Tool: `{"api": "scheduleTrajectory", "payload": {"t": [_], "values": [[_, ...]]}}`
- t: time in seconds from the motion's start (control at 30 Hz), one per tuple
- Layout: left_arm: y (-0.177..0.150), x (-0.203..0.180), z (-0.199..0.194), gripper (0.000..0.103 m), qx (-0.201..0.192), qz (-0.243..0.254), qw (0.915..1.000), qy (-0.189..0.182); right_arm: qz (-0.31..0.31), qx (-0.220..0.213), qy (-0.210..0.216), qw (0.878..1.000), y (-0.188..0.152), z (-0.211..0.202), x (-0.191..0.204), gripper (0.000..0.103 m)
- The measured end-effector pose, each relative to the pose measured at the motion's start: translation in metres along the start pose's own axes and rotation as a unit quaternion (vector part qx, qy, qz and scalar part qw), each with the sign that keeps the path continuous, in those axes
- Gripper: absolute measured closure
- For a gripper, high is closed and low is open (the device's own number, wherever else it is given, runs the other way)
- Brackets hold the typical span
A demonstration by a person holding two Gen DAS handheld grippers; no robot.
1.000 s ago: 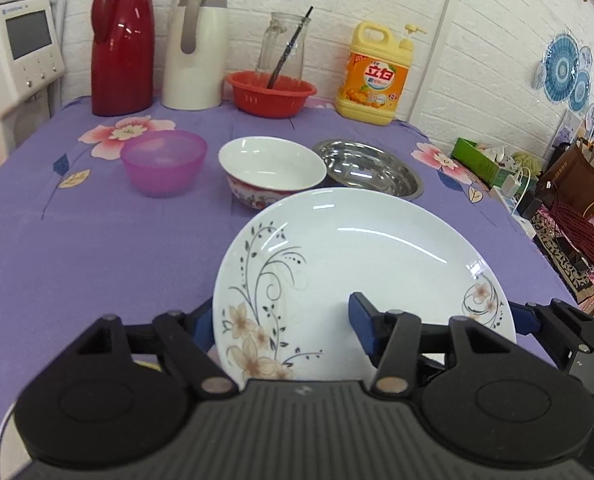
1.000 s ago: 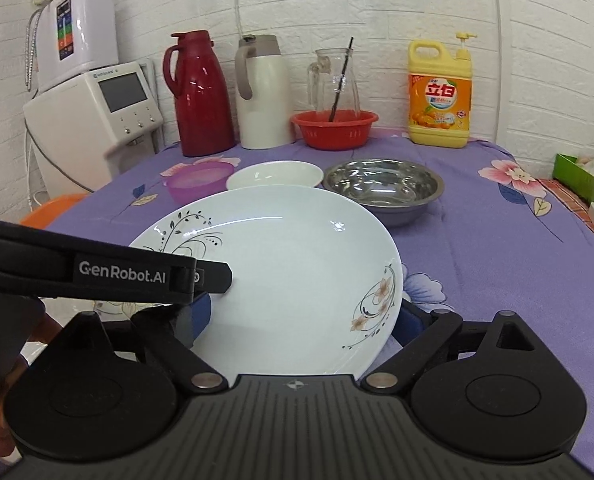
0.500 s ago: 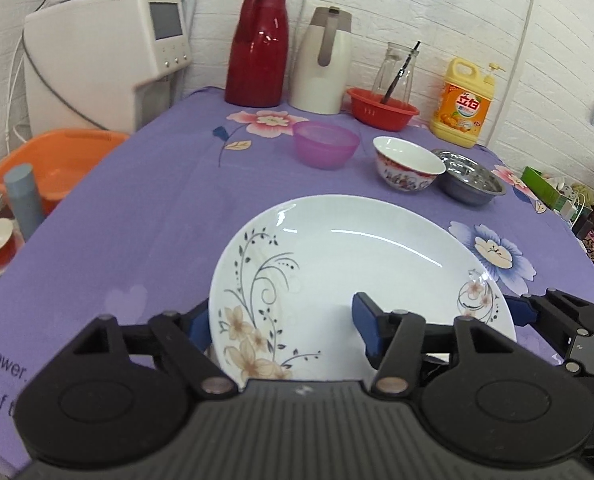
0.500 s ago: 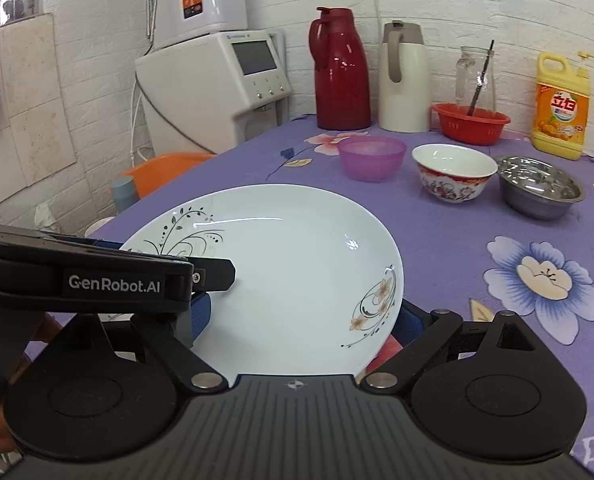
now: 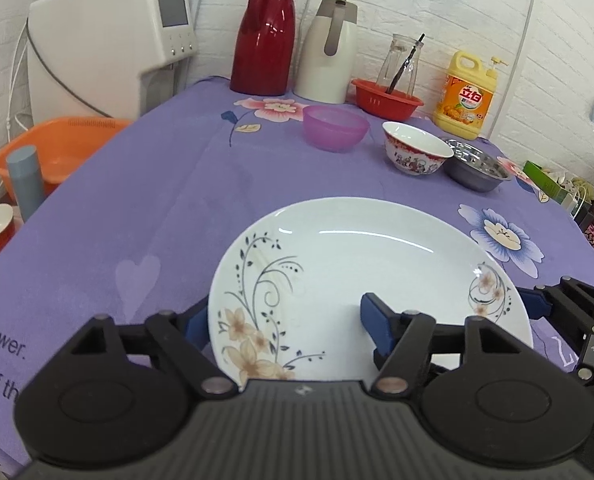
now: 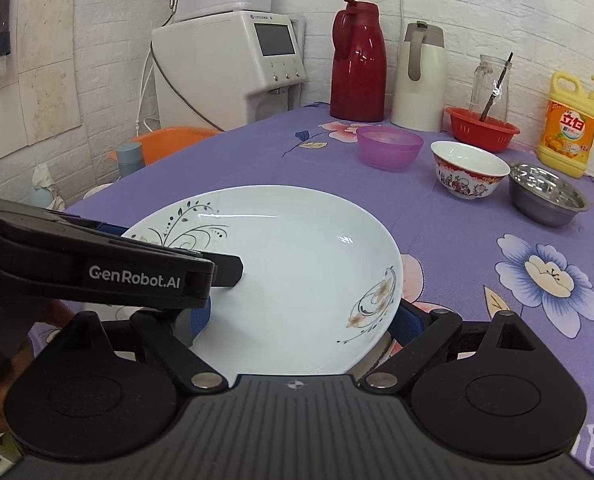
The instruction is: Organize plates and bowls
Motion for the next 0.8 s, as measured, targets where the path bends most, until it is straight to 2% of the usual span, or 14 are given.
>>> {"api": "scheduleTrajectory", "payload": {"t": [0.1,0.2,0.33,0.4,0.53,0.8], "values": [[0.003,-0.002,-0.003,0.034,-0.01,0.004,0.9999,0.0,-0.006,0.0,-0.013,1.0,0.001,0.0,-0.002,0.0],[0.009,-0.004,-0.002,0.034,-0.015,0.005,0.9999,-0.001,-0.017,0.018,-0.02,0.999,0.0,0.007,-0.004,0.0],[0.015,-0.008,0.0,0.033,-0.018,0.006,0.9998,-0.001,0.004,0.028,0.005,1.0,-0.002,0.009,-0.015,0.0],[0.016,-0.01,0.001,0.033,-0.018,0.008,0.9998,-0.001,0.015,0.016,0.014,1.0,-0.001,0.006,-0.02,0.0],[0.021,-0.012,-0.002,0.033,-0.023,0.009,0.9997,-0.005,0.069,-0.031,0.005,0.997,0.004,-0.008,-0.043,0.0],[0.039,-0.042,0.008,0.033,-0.021,0.022,0.9987,-0.041,0.12,-0.037,-0.032,0.992,0.001,-0.017,-0.095,0.0]]}}
Point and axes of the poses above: each gripper's, at about its wrist camera, not at the fingertips, and z roughly the way its jaws point, x to its left, y to its top, the point moved 3 cm from there along z, roughly the way its jaws point, and after that the axes turned 3 degrees about y, right-handed, at the moved point
